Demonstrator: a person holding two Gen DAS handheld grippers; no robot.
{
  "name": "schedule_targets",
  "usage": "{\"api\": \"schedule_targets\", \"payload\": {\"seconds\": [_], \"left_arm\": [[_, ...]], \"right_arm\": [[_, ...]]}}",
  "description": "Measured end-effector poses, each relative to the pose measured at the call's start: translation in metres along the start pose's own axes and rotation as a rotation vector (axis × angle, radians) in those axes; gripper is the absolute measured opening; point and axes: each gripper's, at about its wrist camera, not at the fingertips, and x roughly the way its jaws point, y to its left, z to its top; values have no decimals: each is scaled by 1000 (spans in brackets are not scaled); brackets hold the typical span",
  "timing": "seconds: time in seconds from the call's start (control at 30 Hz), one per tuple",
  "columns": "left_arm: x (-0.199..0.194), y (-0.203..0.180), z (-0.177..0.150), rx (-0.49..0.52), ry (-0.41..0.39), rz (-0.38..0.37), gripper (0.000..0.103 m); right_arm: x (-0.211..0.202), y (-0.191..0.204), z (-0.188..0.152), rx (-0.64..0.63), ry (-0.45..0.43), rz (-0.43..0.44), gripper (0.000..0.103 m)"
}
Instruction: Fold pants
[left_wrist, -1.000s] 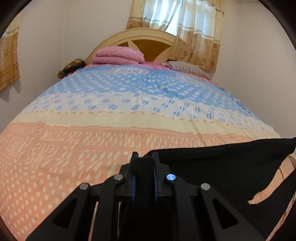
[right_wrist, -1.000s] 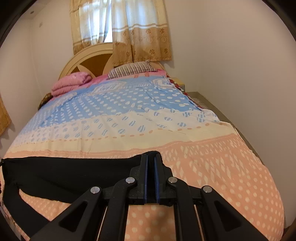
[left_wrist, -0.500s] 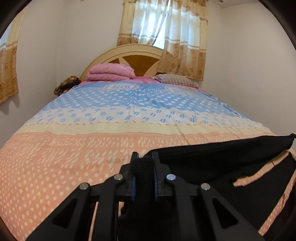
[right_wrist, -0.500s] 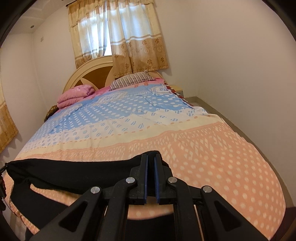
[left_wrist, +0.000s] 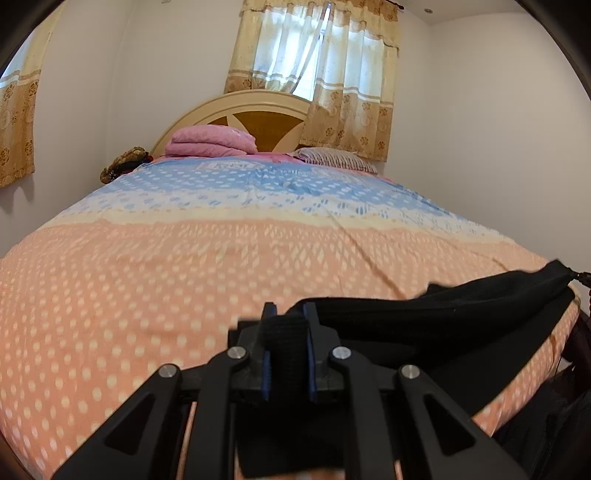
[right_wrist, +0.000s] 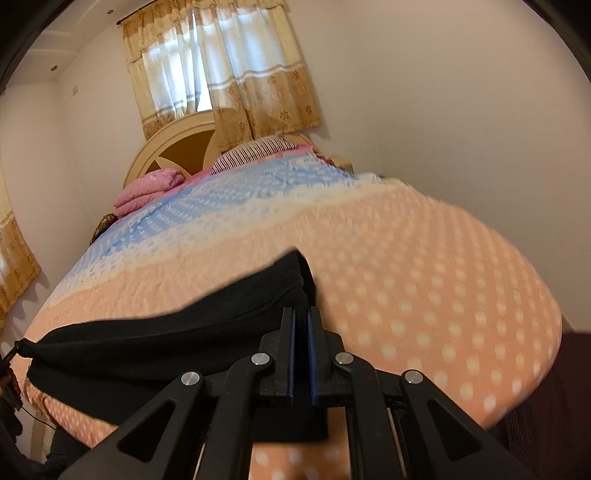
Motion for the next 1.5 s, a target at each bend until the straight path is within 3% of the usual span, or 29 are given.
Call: {"api": "schedule_targets", "payload": {"seconds": [0.1,0.2,0.3,0.37,0.47,0.7,0.87,1.0,1.2,1.37,1.5], "left_arm": [[-2,-3,-15,36,15,20,17],[-5,-5,-26,69,21,53,25],[-15,-4,-33,75,7,79,36],[-24,-2,-38,66,-4,98,51],[-35,5,-46,56,-2,116,63],[-48,15,-52,21,0,146,67],[-56,20,-54,22,-14,209,67],[-59,34,-59,21,25,298,67],[-63,40,-47,-64,13,245,67],[-43,23,-28,-71,30,180,67],[-18,13,-14,-30,91,151,67]], "right_arm": [[1,-6,-11,7,20,-18,6],[3,-9,-17,3,36,-23,6],[0,-12,-20,-1,56,-5,6],[-3,-14,-20,-10,58,-6,6],[-12,-20,-23,-13,53,-24,17],[-38,-31,-24,23,-18,-107,20],[-48,-18,-21,20,-40,-69,21],[-45,11,-20,-44,-29,-34,27],[-30,69,-20,-124,20,75,31],[-7,160,-31,-291,102,211,31],[14,252,-47,-461,163,350,31]]}}
